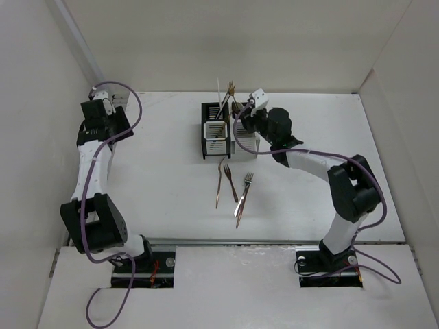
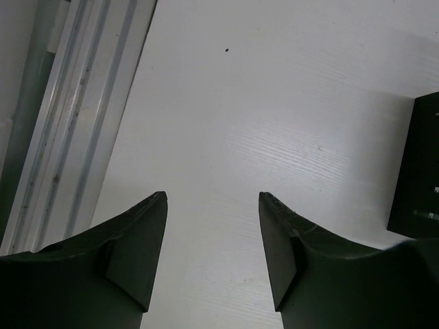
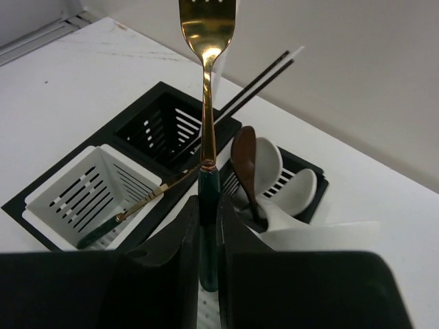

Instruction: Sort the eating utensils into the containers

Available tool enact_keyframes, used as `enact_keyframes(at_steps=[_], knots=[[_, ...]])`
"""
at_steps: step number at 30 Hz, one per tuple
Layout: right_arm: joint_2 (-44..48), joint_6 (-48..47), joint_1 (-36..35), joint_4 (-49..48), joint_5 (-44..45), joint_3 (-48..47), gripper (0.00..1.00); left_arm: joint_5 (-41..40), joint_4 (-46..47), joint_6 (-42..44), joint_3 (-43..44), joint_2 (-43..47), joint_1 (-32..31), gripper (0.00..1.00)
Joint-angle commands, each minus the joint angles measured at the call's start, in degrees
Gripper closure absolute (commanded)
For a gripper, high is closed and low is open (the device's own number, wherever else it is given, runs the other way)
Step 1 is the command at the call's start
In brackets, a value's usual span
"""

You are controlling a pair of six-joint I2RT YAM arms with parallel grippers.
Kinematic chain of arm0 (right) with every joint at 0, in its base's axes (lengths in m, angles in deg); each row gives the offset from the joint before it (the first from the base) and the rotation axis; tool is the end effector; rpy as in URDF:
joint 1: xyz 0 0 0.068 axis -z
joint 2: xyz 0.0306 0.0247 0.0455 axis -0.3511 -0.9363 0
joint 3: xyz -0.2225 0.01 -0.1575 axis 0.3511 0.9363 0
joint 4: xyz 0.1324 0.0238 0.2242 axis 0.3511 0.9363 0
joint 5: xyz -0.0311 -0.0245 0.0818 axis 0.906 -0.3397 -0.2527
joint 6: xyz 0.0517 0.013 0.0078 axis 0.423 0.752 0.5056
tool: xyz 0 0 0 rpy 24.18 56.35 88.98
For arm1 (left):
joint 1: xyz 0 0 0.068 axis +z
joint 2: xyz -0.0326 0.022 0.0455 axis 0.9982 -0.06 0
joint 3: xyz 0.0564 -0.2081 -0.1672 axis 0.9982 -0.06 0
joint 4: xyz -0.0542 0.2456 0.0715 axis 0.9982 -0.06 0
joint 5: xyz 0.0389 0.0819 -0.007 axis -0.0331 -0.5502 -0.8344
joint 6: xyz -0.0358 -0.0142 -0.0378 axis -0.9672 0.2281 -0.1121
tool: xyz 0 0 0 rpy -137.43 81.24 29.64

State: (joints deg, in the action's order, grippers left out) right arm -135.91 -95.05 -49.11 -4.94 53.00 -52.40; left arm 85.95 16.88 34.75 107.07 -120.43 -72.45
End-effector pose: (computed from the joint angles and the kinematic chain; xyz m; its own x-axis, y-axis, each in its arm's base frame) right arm 0.3564 0.1978 0.2784 0.0177 -0.1251 -0.9920 -0.5616 0.8196 -0.1134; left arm 0.3173 0.0749 0.3335 -0.4735 -0.1920 -0.8596 -0.1635 0.9781 -0.1284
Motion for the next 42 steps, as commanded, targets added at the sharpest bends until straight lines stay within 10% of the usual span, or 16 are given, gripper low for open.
enact_keyframes(at_steps=[1,15,22,27,36,42], knots=[[-1.96,0.68,0.52,-14.76,-6.63,0.39,1.00,0.84,0.57,0.76,4.03,-1.20,0.31,0.47],[-6.54,2.44,1.57,-24.29,-3.73,7.86,0.98,0.84,0.04,1.81,5.70,-2.45,0.31,0.47],[-2.94,3.58,1.57,-17.34,-4.87,7.86,0.39,1.98,0.04,1.81,4.65,-1.22,0.31,0.47],[1.89,4.19,0.88,-17.34,-1.29,10.24,0.29,2.60,0.04,4.08,4.12,0.54,-1.36,0.47],[17.97,5.24,-8.44,7.99,20.94,10.85,0.24,4.97,-7.07,11.56,3.95,3.36,-16.73,0.47],[32.12,18.06,-9.94,15.09,27.47,20.93,0.24,4.09,-10.42,15.35,-4.91,3.89,-38.95,0.34]])
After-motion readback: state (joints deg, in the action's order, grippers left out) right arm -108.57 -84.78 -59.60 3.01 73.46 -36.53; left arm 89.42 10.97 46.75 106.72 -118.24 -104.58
